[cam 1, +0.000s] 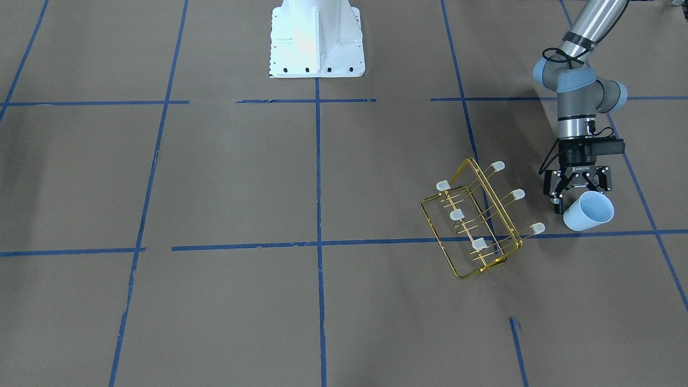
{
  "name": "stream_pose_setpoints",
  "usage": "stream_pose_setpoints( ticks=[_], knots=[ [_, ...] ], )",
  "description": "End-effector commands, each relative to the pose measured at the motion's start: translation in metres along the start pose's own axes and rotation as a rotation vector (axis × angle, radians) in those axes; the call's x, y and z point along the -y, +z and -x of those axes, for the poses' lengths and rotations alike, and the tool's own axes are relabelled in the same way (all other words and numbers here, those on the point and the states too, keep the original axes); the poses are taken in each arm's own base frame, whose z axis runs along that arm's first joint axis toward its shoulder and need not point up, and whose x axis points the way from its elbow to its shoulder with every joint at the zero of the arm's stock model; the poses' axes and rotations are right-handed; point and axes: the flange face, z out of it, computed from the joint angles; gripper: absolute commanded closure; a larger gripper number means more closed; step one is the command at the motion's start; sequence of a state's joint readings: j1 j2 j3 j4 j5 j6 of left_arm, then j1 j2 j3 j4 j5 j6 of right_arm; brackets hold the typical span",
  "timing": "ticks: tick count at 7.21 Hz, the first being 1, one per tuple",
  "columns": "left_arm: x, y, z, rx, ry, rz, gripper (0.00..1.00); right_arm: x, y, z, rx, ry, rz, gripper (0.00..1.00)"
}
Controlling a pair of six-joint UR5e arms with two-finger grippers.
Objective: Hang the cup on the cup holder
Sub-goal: 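Close the left gripper on the pale blue cup's rim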
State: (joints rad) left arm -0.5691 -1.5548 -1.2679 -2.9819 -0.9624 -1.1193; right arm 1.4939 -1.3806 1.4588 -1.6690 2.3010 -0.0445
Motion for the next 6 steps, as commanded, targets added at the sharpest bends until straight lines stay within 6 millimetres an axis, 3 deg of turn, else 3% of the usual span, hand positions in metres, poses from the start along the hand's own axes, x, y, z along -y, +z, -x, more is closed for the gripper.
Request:
stream_pose_setpoints(
  ticks=[1,4,6],
  knots=[
    [0.000,0.002,0.004,0.010,0.000,-0.003,0.00,0.000,0.000,0.000,0.000,0.002,0.000,0.00],
    [0.016,0.017,0.007,0.033,-0.017,-0.026,0.00,0.000,0.000,0.000,0.000,0.000,0.000,0.00],
    [0.014,0.027,0.002,0.034,-0.019,-0.021,0.00,0.000,0.000,0.000,0.000,0.000,0.000,0.00]
  ],
)
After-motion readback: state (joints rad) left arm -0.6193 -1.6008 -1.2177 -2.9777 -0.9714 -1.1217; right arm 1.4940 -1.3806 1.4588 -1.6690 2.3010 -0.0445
